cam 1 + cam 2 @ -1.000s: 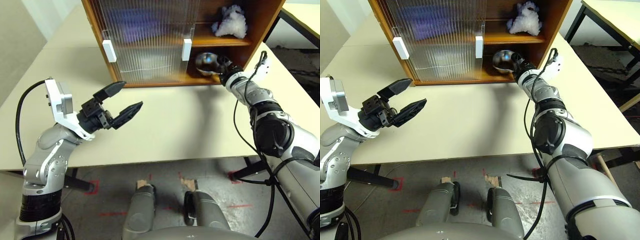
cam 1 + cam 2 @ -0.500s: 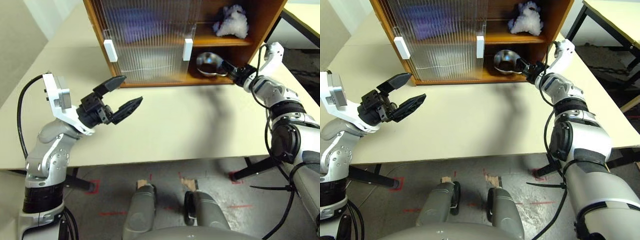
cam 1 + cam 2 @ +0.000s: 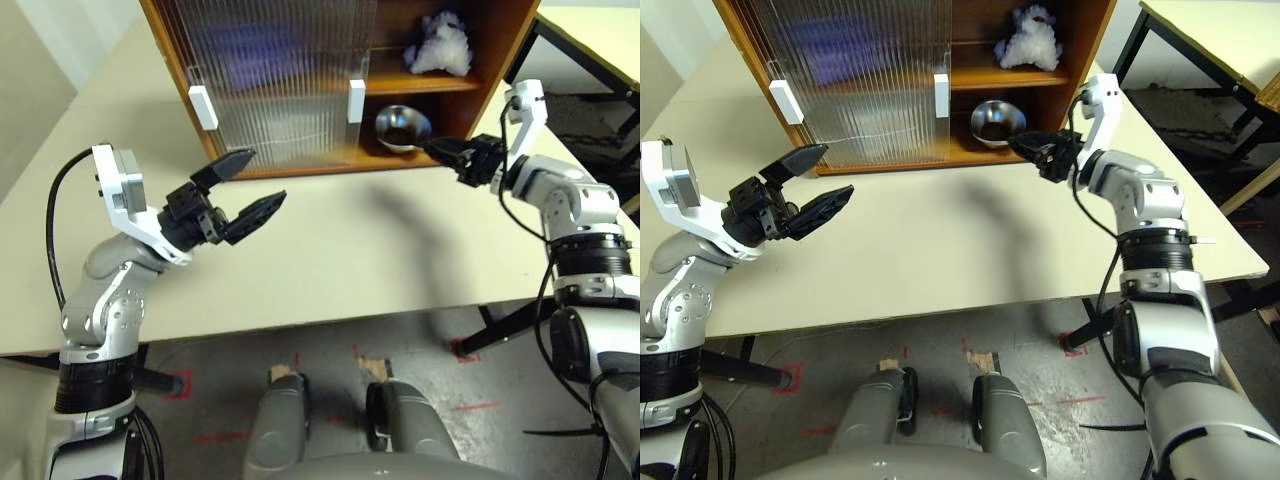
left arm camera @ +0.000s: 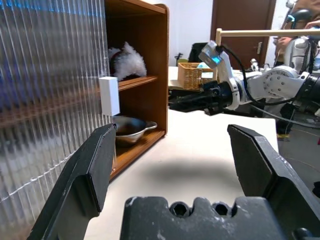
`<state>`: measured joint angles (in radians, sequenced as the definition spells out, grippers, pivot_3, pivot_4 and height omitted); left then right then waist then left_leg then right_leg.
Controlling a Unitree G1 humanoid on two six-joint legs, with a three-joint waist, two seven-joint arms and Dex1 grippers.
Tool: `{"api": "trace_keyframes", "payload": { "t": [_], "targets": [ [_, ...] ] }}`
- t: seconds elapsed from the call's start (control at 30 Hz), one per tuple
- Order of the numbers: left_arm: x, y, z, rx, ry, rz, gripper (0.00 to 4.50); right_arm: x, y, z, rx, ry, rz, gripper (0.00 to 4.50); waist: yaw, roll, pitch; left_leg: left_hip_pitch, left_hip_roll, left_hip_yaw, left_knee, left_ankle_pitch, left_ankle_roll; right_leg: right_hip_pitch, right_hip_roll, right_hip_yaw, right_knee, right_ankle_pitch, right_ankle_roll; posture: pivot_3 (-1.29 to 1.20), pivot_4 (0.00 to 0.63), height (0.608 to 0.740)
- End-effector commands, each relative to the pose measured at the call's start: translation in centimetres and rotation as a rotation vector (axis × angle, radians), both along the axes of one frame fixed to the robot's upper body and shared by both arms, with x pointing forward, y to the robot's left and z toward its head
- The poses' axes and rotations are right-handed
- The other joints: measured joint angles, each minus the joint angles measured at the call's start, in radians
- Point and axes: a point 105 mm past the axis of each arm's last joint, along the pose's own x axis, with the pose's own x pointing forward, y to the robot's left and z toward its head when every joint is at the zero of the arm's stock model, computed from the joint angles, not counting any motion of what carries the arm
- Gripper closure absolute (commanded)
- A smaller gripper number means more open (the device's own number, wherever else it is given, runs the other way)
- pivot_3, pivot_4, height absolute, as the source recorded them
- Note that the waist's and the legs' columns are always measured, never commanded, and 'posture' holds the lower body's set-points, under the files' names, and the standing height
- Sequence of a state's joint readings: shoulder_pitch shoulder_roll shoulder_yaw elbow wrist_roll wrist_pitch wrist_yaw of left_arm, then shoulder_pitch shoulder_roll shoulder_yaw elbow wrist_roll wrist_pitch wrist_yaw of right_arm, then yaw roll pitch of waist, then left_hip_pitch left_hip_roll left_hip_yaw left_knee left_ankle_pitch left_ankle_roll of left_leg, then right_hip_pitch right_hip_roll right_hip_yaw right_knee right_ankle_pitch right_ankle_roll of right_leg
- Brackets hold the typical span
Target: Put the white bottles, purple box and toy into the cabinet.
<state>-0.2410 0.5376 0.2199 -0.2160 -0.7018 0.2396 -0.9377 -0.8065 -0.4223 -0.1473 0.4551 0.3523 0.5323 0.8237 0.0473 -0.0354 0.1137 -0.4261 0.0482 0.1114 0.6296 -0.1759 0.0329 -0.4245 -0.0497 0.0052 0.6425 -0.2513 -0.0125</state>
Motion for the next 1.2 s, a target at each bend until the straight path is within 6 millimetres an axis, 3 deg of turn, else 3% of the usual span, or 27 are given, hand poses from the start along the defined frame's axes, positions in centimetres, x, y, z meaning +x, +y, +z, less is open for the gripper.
{"api": "trace_keyframes", "payload": {
  "t": [0.03,0.07,0.27,0.6,0.93,1.2],
  "targets": [
    [0.0,1.1,-0.5,0.036,0.015,0.026,0.0,-0.5,3.5,0.5,0.039,-0.015,0.108,4.04,-0.004,-0.002,-0.002,0.0,0.0,0.0,0.0,0.0,0.0,0.0,0.0,0.0,0.0,0.001,-0.001,0.21,0.028,0.74],
    [0.0,1.2,-0.5,0.041,0.017,0.029,0.0,-0.4,4.3,0.7,0.049,-0.02,0.126,4.44,-0.004,-0.003,-0.002,0.001,0.001,0.0,0.0,0.0,0.0,0.0,0.0,0.0,0.0,0.001,-0.001,0.21,0.027,0.74],
    [-0.2,1.8,-1.0,0.057,0.031,0.053,0.0,0.6,9.0,2.0,0.084,-0.075,0.192,4.44,-0.002,-0.004,-0.006,0.0,0.001,0.004,0.0,0.0,-0.001,-0.002,-0.001,0.0,0.001,0.004,-0.004,0.22,0.028,0.74],
    [-0.2,1.8,-0.9,0.059,0.027,0.062,0.0,3.1,12.5,4.3,0.135,-0.162,0.149,4.44,0.0,-0.005,-0.012,0.0,0.002,0.008,-0.002,0.0,-0.002,-0.004,-0.003,-0.001,0.001,0.004,-0.006,0.24,0.031,0.74],
    [-0.5,1.8,-0.9,0.059,0.026,0.07,0.0,4.7,10.6,3.5,0.045,-0.199,0.006,4.44,0.001,-0.005,-0.012,-0.001,0.002,0.009,-0.003,0.0,-0.002,-0.005,-0.004,0.0,0.002,0.004,-0.007,0.25,0.028,0.74],
    [-0.2,1.5,-0.8,0.06,0.023,0.056,0.0,5.4,7.6,2.7,0.049,-0.187,-0.109,4.44,0.002,-0.005,-0.014,-0.001,0.002,0.009,-0.003,0.0,-0.003,-0.005,-0.004,-0.001,0.003,0.004,-0.007,0.23,0.022,0.74]
  ]
}}
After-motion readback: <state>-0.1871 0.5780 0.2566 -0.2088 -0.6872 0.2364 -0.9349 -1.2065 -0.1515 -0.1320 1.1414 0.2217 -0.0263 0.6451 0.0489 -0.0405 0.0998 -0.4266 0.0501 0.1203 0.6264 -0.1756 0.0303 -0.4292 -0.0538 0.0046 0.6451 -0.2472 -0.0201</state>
